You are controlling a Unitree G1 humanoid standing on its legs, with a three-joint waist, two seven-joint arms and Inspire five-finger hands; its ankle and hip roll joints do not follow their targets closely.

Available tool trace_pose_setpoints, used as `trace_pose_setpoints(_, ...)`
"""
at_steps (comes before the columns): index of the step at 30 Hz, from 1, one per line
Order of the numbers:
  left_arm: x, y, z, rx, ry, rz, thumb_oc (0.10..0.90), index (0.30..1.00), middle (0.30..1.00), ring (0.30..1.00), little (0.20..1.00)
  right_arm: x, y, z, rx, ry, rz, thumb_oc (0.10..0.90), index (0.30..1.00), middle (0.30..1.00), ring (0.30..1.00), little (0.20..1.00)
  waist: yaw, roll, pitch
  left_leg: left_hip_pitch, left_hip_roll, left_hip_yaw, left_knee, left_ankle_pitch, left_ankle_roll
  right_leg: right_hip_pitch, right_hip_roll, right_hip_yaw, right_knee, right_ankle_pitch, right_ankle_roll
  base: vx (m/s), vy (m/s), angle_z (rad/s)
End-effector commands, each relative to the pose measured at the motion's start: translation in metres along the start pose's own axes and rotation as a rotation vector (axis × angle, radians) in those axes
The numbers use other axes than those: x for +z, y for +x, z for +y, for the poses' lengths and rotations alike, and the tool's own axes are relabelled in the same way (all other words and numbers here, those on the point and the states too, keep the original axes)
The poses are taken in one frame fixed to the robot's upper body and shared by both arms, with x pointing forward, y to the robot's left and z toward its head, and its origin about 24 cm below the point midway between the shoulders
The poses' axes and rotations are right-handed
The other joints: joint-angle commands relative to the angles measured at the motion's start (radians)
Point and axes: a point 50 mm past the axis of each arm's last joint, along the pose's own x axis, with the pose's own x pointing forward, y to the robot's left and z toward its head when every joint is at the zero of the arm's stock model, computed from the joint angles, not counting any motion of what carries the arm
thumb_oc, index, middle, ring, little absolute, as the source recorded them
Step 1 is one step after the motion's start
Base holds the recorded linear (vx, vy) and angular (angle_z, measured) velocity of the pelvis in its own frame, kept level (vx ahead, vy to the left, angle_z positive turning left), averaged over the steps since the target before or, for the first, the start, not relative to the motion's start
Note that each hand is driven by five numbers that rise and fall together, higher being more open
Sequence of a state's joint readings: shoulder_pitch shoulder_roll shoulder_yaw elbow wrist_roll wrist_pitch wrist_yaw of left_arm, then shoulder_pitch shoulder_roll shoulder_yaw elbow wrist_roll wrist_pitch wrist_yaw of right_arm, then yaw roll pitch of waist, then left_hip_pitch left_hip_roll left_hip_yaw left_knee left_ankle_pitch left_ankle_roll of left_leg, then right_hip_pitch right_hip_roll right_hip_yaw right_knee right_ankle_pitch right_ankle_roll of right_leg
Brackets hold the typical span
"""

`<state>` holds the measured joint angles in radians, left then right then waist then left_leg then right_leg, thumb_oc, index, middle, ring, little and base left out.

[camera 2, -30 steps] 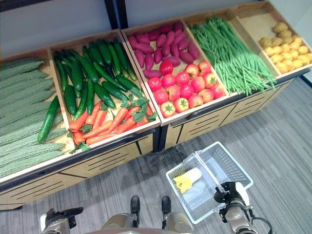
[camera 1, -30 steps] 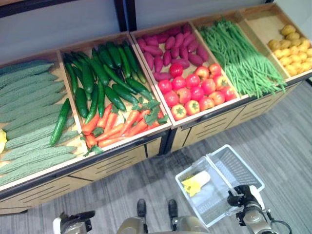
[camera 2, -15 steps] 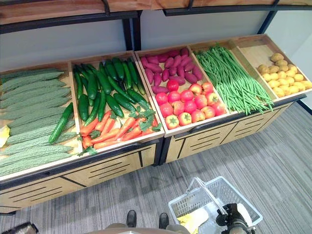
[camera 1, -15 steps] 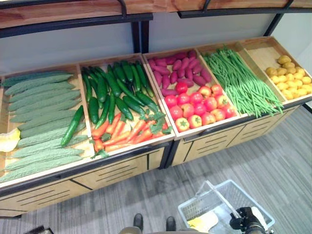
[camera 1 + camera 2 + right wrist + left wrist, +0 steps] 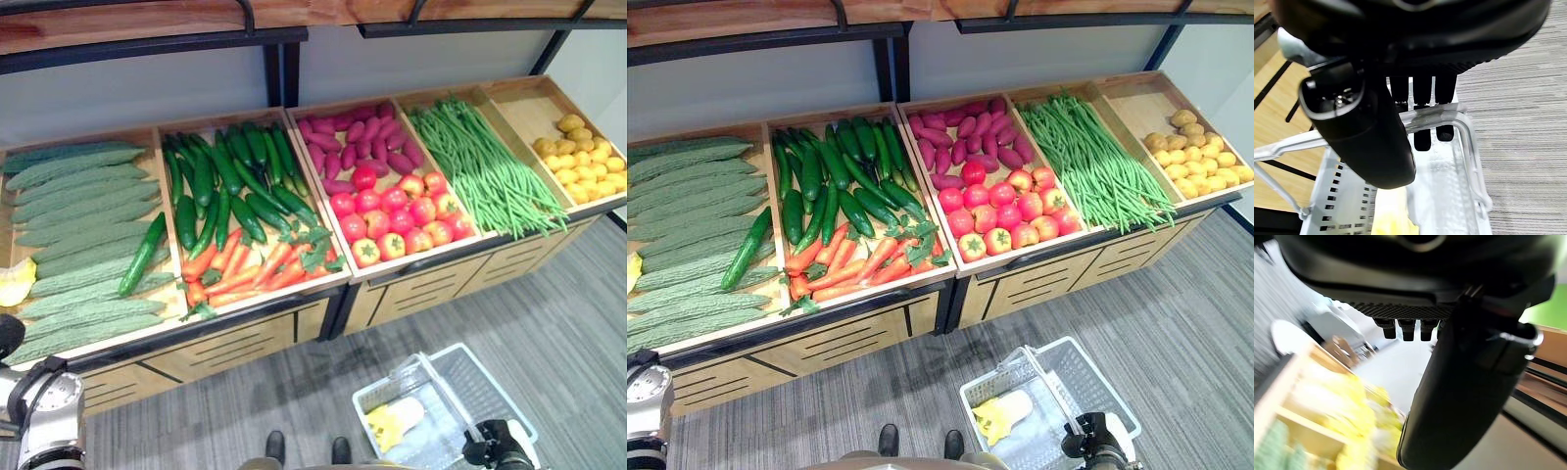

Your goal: Get the vegetables into the basket

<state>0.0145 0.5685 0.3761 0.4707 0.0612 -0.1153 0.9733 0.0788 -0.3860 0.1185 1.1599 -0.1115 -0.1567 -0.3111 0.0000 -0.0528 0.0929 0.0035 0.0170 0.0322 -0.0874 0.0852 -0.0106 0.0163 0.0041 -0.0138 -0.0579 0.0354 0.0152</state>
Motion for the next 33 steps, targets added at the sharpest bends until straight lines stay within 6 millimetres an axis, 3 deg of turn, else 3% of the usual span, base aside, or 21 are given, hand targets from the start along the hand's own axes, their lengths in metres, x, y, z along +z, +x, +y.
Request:
trace_pose_setpoints(1, 0.054, 0.025, -0.004, -0.062, -0.006, -0.309, 0.900, 1.000, 1.000, 1.000, 1.000, 0.023, 0.010, -0.039, -0.173, 0.030, -0.107, 0.400, 0.300, 0.300, 0.300, 0.300, -0.021, -0.040, -0.040, 0.011, 0.068, -0.008, 0.016, -0.038, -0.066, -0.039, -0.154, 0.032, 0.035, 0.041, 0.147, -0.02, 0.029, -0.10)
trace_pose_setpoints(2, 0.065, 0.018, -0.016, -0.184, 0.000, -0.377, 0.900, 1.000, 1.000, 1.000, 1.000, 0.027, 0.012, -0.044, -0.186, 0.026, -0.119, 0.400, 0.300, 0.300, 0.300, 0.300, -0.032, -0.035, -0.038, 0.012, 0.068, -0.003, 0.015, -0.037, -0.064, -0.041, -0.154, 0.035, 0.036, 0.044, 0.148, -0.02, 0.037, -0.09)
trace_pose_setpoints(3, 0.072, 0.024, -0.021, -0.246, 0.047, -0.438, 0.900, 1.000, 1.000, 1.000, 1.000, 0.034, 0.014, -0.052, -0.200, 0.022, -0.142, 0.400, 0.300, 0.300, 0.300, 0.300, -0.038, -0.030, -0.034, 0.018, 0.067, 0.005, 0.012, -0.037, -0.064, -0.042, -0.154, 0.042, 0.035, 0.046, 0.150, -0.02, 0.046, -0.11)
trace_pose_setpoints(6, 0.091, 0.017, -0.036, -0.397, 0.097, -0.569, 0.900, 1.000, 1.000, 1.000, 1.000, 0.048, 0.015, -0.055, -0.189, -0.003, -0.201, 0.400, 0.300, 0.300, 0.300, 0.300, -0.058, -0.023, -0.031, 0.029, 0.069, 0.024, 0.009, -0.040, -0.063, -0.045, -0.154, 0.058, 0.032, 0.050, 0.154, 0.00, 0.038, -0.14)
trace_pose_setpoints(8, 0.091, 0.015, -0.039, -0.420, 0.103, -0.566, 0.900, 1.000, 1.000, 1.000, 1.000, 0.050, 0.015, -0.056, -0.187, -0.006, -0.209, 0.400, 0.300, 0.300, 0.300, 0.300, -0.058, -0.023, -0.031, 0.032, 0.068, 0.028, 0.008, -0.041, -0.062, -0.045, -0.153, 0.063, 0.031, 0.052, 0.154, 0.01, 0.027, -0.25)
trace_pose_setpoints(10, 0.109, 0.012, -0.049, -0.474, 0.109, -0.657, 0.900, 1.000, 1.000, 1.000, 1.000, 0.049, 0.016, -0.053, -0.170, -0.021, -0.204, 0.400, 0.300, 0.300, 0.300, 0.300, -0.072, -0.021, -0.031, 0.040, 0.068, 0.038, 0.004, -0.043, -0.062, -0.046, -0.156, 0.071, 0.028, 0.056, 0.158, 0.01, 0.037, -0.22)
trace_pose_setpoints(16, 0.126, 0.004, -0.060, -0.546, 0.031, -0.662, 0.900, 1.000, 1.000, 1.000, 1.000, 0.051, 0.016, -0.054, -0.166, -0.022, -0.210, 0.400, 0.300, 0.300, 0.300, 0.300, -0.083, -0.021, -0.031, 0.047, 0.068, 0.051, 0.000, -0.046, -0.062, -0.050, -0.158, 0.084, 0.024, 0.060, 0.159, 0.01, 0.015, -0.07)
trace_pose_setpoints(21, 0.124, -0.002, -0.066, -0.664, -0.032, -0.585, 0.900, 1.000, 1.000, 1.000, 1.000, 0.047, 0.016, -0.057, -0.164, -0.020, -0.181, 0.400, 0.300, 0.300, 0.300, 0.300, -0.086, -0.016, -0.026, 0.050, 0.066, 0.053, 0.000, -0.046, -0.060, -0.049, -0.159, 0.086, 0.023, 0.062, 0.158, 0.00, 0.010, -0.02)
trace_pose_setpoints(28, 0.112, -0.023, -0.081, -0.813, -0.334, -0.283, 0.900, 1.000, 1.000, 1.000, 1.000, 0.040, 0.016, -0.052, -0.135, -0.035, -0.140, 0.400, 0.300, 0.300, 0.300, 0.300, -0.090, -0.009, -0.029, 0.057, 0.065, 0.059, 0.000, -0.045, -0.057, -0.044, -0.158, 0.090, 0.019, 0.063, 0.153, 0.00, 0.000, 0.00)
trace_pose_setpoints(33, 0.113, -0.029, -0.082, -0.850, -0.381, -0.259, 0.900, 1.000, 1.000, 1.000, 1.000, 0.046, 0.016, -0.052, -0.128, -0.046, -0.161, 0.400, 0.300, 0.300, 0.300, 0.300, -0.092, -0.007, -0.027, 0.060, 0.067, 0.062, 0.000, -0.046, -0.057, -0.043, -0.156, 0.094, 0.019, 0.062, 0.152, 0.00, 0.000, 0.00)
